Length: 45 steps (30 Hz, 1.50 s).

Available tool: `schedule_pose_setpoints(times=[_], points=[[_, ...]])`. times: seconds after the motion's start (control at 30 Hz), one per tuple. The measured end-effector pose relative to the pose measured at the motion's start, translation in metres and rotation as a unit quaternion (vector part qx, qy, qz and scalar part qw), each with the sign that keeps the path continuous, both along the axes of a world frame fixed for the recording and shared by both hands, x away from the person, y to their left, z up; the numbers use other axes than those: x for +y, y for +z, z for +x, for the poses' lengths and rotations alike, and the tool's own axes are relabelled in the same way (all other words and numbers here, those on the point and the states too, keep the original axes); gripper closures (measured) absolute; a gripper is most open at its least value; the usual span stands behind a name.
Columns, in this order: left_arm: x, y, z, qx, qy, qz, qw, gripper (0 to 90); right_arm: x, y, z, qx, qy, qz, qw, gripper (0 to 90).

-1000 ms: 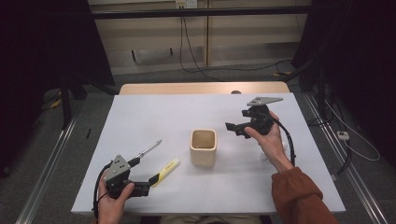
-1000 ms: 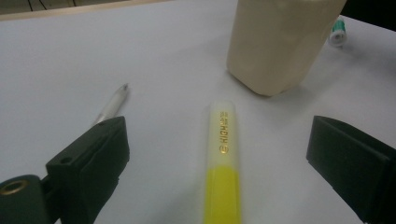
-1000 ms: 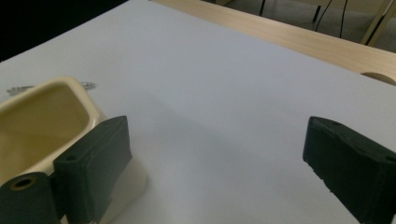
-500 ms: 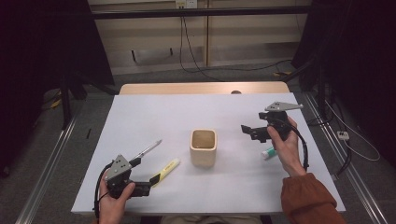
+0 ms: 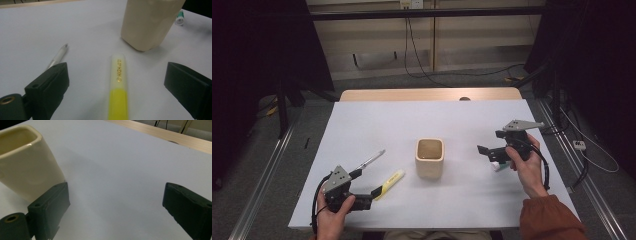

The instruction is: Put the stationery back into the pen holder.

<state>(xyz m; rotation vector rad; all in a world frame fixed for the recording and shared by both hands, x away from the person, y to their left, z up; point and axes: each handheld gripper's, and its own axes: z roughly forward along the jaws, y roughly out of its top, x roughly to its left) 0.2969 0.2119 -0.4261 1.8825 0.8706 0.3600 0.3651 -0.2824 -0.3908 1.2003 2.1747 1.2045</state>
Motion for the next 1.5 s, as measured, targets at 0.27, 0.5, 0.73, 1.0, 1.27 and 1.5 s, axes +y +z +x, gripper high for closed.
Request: schedule_pose_setpoints(times=[0.27,0.5,0.73,1.0,1.27,1.5], points=[[0.0,0.0,0.0,0.0,0.0,0.0,1.0,5.7,-0.018,-0.006,-0.009,0.003,-0.012,0.038,0.9992,12.3],[-0.003,0.002,-0.001,-0.005,-0.003,0.003,1.0,5.7,-0.031,-0.011,-0.014,-0.006,-0.008,0.027,0.9996,10.9],[-0.004,0.001,0.0,-0.005,-0.004,0.005,1.0,5.8,-0.059,-0.009,-0.019,-0.006,0.016,0.02,0.9997,10.4],[-0.004,0.003,-0.002,-0.014,-0.003,0.002,0.9999,5.9,-0.087,-0.013,-0.014,0.015,0.018,-0.001,0.9997,7.9],[-0.005,0.002,-0.001,-0.012,-0.006,0.005,0.9999,5.9,-0.087,-0.011,-0.007,0.046,0.056,-0.074,0.9947,9.2],[-0.005,0.002,-0.001,-0.011,-0.006,0.007,0.9999,5.9,-0.087,-0.01,0.012,0.073,0.136,-0.116,0.9812,8.5]])
